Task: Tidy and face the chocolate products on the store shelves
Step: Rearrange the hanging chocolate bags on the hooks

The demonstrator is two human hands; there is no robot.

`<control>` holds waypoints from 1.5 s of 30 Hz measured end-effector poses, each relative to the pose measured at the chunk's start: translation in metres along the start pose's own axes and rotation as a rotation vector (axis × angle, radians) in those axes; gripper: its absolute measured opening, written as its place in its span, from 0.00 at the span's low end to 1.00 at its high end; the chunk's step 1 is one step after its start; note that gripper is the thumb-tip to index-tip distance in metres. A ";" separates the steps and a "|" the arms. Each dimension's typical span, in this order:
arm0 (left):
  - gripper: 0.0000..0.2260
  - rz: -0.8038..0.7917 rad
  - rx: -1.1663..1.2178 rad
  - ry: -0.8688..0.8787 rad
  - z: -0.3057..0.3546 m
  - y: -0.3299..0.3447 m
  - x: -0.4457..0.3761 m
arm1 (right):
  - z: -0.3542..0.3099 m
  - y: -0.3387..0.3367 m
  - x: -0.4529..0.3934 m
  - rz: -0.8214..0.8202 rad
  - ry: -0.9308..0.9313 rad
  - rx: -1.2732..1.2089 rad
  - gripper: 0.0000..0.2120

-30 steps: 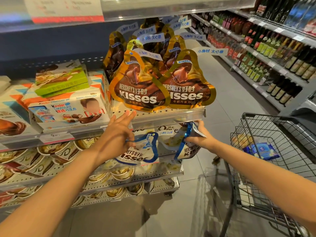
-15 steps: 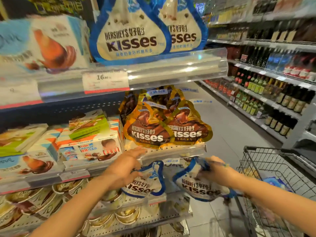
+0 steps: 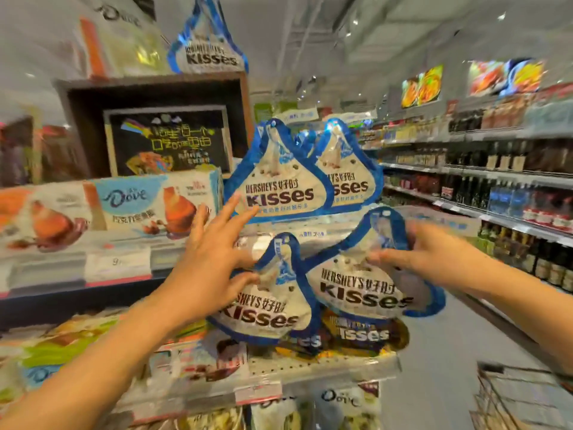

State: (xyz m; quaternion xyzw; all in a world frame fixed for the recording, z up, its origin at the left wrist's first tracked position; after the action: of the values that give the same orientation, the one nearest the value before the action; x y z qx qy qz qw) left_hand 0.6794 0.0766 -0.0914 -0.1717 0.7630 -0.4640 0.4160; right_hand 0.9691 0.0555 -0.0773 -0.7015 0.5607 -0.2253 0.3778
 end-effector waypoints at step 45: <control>0.08 0.225 0.955 -0.212 -0.034 0.008 -0.019 | -0.061 0.076 -0.054 0.062 -0.230 -0.382 0.16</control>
State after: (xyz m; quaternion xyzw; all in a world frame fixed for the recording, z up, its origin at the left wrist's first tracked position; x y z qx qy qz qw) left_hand 0.6648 0.1122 -0.0820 0.0750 0.4329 -0.6938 0.5706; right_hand 0.8621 0.0833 -0.0936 -0.7640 0.5675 -0.0218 0.3063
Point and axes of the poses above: each hand's wrist, its own x-axis away from the middle knuckle, its own y-axis out of the palm, z = x × y, the point moved 2 cm from there along -x, towards the middle knuckle, and after that the axes turned 10 degrees about -z, right-handed, at the moved point
